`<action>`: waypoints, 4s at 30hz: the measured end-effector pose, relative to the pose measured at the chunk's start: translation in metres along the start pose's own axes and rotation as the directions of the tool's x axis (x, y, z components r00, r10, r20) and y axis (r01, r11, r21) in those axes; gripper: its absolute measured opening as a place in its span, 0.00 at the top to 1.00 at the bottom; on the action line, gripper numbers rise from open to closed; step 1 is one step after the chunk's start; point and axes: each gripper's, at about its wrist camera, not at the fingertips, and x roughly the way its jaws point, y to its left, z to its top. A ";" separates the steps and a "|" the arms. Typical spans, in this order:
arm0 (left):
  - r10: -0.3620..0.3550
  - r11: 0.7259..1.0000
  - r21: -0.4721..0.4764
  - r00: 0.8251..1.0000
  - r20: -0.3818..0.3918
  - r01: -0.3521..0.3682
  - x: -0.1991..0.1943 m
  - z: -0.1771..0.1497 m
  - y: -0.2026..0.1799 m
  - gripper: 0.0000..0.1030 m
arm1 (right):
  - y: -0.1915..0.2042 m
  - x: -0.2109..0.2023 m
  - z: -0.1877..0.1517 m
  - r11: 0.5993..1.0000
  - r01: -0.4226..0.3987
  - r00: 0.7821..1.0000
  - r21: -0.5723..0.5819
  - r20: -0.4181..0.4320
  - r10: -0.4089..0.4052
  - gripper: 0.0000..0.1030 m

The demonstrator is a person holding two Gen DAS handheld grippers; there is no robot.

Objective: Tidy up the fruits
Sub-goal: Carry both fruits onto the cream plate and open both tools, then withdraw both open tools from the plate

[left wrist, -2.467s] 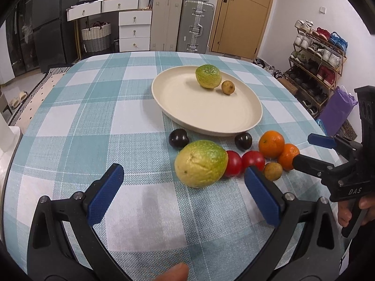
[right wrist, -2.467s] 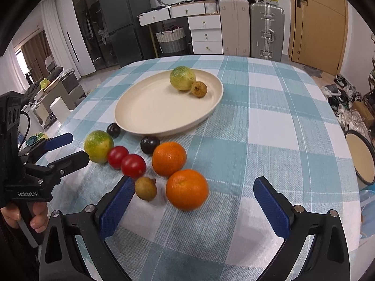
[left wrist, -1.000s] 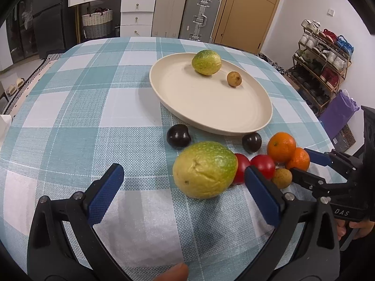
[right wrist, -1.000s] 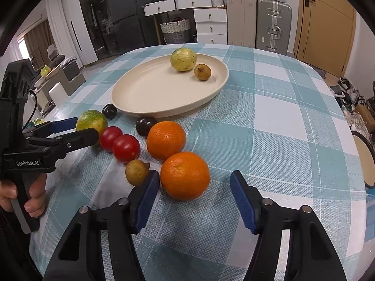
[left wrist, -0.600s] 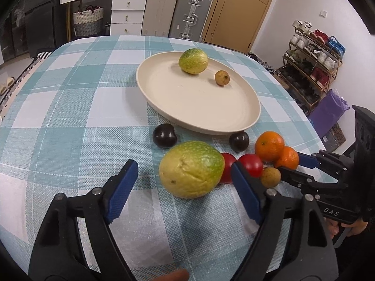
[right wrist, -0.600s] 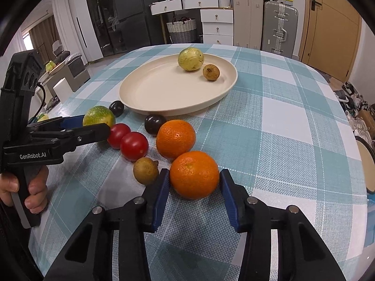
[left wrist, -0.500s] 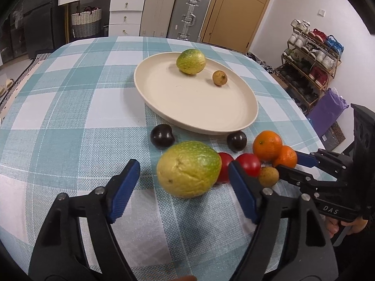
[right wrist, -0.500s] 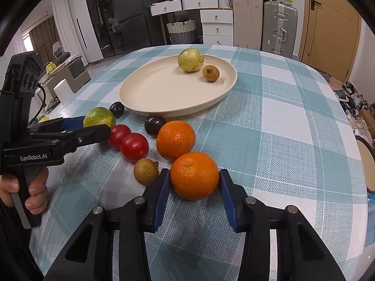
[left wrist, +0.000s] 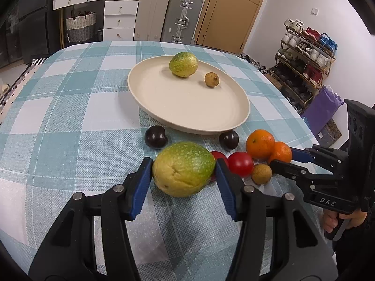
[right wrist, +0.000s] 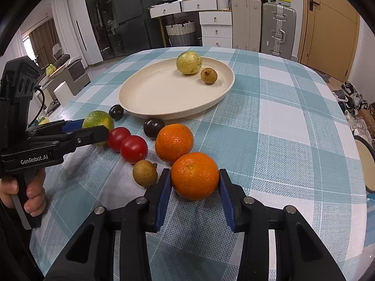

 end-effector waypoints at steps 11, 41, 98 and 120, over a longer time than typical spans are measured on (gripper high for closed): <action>0.000 1.000 -0.006 0.999 0.045 0.001 -0.014 0.004 0.001 0.50 | -0.004 -0.010 0.007 1.000 0.008 0.999 0.017 0.044 -0.009 0.61; 0.007 1.000 0.010 0.990 0.138 -0.009 -0.022 0.039 -0.003 0.50 | 0.001 -0.015 0.047 0.998 -0.025 0.989 0.054 0.146 0.017 0.61; 0.099 0.995 0.026 0.992 0.074 -0.101 0.057 0.076 0.006 0.50 | -0.007 0.058 0.099 0.998 -0.018 0.999 0.062 0.046 0.015 0.61; 0.139 0.990 -0.003 0.980 0.140 -0.140 -0.009 0.063 0.013 0.12 | -0.018 0.002 0.091 0.995 0.031 0.988 0.099 0.149 -0.046 0.03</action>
